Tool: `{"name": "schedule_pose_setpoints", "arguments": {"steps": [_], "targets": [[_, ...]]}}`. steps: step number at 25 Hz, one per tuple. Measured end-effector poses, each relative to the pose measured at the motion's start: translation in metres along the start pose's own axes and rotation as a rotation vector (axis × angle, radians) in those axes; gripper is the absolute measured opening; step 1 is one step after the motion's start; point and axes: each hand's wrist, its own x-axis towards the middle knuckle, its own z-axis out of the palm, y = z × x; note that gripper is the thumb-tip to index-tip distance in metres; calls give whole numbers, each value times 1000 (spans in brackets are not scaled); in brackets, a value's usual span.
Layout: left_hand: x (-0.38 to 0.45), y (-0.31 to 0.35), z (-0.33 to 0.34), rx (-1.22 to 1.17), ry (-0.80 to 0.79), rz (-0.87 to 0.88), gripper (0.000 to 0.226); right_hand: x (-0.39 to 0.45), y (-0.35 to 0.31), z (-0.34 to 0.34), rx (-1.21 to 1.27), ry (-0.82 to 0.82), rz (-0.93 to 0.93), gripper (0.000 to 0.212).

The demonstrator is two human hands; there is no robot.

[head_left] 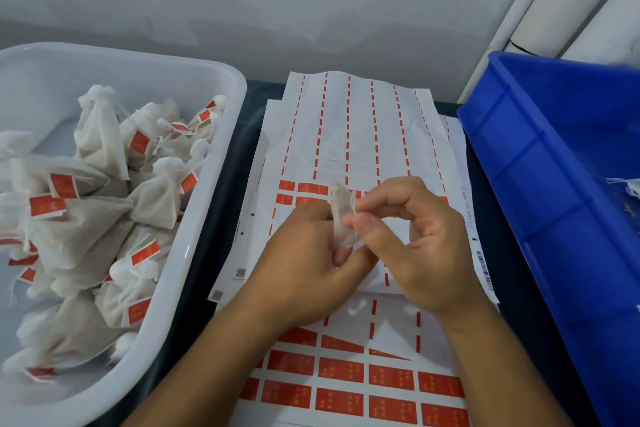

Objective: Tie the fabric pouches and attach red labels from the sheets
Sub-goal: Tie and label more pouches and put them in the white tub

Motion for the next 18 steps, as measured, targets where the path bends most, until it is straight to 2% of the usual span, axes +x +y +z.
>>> {"name": "schedule_pose_setpoints", "arguments": {"steps": [2,5,9,11,14,18], "targets": [[-1,1,1,-3,1,66,26,-2,0,1,-55,-68,-37,11],[-2,2,3,-55,-55,146,19,-2,0,0,-53,-142,3,14],[-2,6,0,-142,-127,193,27,0,0,-5,-113,-161,-1,18],[-1,5,-3,-190,-164,111,37,1,1,-7,-123,-144,24,19],[0,0,-8,-272,-174,-101,48,1,2,-9,-101,-109,66,15],[2,4,-17,-395,-151,-126,58,1,3,-13,-71,-119,69,13]]}}
